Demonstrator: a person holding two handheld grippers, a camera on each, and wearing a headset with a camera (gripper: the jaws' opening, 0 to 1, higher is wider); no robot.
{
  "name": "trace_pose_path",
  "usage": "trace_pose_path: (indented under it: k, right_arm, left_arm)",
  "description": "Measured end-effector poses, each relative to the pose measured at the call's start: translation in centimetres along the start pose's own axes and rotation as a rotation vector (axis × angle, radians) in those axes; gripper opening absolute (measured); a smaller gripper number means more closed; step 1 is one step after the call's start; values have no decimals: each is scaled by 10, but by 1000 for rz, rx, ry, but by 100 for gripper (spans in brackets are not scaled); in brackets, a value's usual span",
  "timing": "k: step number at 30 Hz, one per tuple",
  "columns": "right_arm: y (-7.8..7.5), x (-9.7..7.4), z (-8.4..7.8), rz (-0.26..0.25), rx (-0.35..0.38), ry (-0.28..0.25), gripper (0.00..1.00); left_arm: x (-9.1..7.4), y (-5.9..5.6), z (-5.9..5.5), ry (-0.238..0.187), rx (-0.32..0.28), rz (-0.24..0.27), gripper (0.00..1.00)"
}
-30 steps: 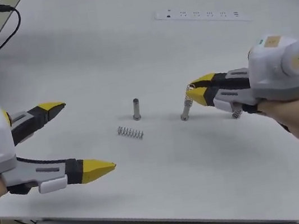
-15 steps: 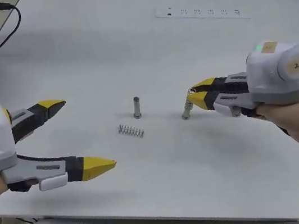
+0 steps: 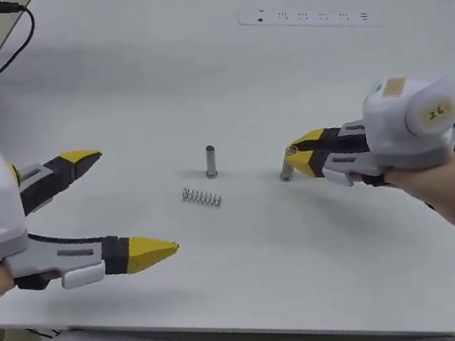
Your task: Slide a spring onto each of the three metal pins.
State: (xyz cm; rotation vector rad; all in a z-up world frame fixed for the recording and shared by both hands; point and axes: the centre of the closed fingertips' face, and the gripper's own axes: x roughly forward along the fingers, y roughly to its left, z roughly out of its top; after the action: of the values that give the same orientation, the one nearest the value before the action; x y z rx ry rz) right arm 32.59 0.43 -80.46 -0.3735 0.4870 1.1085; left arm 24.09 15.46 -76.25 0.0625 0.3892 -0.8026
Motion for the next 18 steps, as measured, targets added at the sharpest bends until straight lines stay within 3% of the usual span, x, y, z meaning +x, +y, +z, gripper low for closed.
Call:
trace_pose_path:
  k: [3, 4, 18]
  right_arm:
    - [2, 2, -7, 5, -11, 18, 8]
    - [2, 2, -2, 3, -3, -13, 8]
    - [7, 2, 2, 12, -4, 12, 13]
  left_arm:
    - [0, 0, 1, -1, 1, -1, 98]
    - [0, 0, 1, -3, 1, -1, 98]
    - [0, 0, 4, -1, 5, -2, 98]
